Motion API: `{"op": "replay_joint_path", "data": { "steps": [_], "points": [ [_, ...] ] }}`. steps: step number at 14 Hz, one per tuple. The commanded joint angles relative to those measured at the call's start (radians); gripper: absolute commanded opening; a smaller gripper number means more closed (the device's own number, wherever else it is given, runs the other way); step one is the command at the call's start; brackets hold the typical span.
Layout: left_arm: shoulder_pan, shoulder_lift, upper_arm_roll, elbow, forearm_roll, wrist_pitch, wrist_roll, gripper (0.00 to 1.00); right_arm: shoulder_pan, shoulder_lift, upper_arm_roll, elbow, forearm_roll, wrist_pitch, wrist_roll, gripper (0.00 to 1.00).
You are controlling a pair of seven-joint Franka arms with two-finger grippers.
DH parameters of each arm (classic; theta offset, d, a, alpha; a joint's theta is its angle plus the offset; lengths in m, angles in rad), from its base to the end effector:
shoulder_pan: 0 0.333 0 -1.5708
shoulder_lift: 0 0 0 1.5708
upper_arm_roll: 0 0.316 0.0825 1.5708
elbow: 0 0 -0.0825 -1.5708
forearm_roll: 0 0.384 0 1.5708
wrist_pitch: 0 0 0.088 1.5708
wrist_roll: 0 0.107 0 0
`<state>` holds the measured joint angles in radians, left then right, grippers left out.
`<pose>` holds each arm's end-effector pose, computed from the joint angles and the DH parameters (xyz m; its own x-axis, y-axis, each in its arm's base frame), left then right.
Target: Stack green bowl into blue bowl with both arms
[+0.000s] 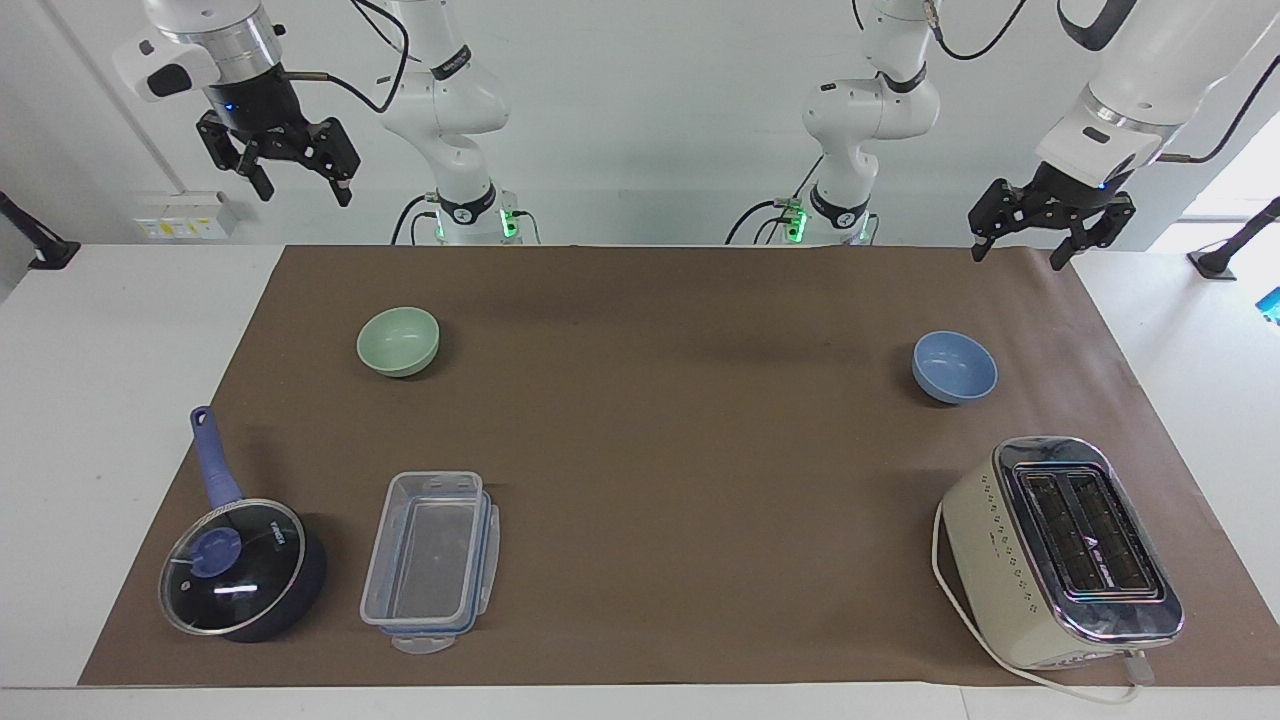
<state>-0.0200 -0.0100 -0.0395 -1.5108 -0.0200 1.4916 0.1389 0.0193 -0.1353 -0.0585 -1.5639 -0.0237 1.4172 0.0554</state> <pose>0.5425 -0.0347 0.6512 0.9801 -0.1986 -0.0064 -0.1985 -0.9799 0.0206 0.4938 -0.0247 0.6852 0.9952 -0.0974 -0.0107 -0.0973 -0.9951 0.0162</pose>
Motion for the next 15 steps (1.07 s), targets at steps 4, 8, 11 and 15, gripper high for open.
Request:
{"op": "replay_joint_path", "data": {
  "steps": [4,8,11,15],
  "points": [
    [-0.006,-0.019,0.003,-0.019,0.023,-0.004,-0.009,1.0,-0.015,-0.032,0.008,-0.036,0.004,0.003,-0.023,1.0],
    [-0.005,-0.019,0.003,-0.019,0.023,-0.011,-0.01,1.0,-0.015,-0.032,0.008,-0.036,0.004,0.008,-0.02,1.0],
    [-0.009,-0.019,0.001,-0.019,0.023,-0.007,-0.015,1.0,-0.013,-0.038,0.009,-0.044,0.004,0.003,-0.02,1.0],
    [-0.014,-0.019,0.001,-0.019,0.021,-0.007,-0.015,1.0,-0.015,-0.04,0.008,-0.05,0.004,0.005,-0.02,1.0]
  ]
}}
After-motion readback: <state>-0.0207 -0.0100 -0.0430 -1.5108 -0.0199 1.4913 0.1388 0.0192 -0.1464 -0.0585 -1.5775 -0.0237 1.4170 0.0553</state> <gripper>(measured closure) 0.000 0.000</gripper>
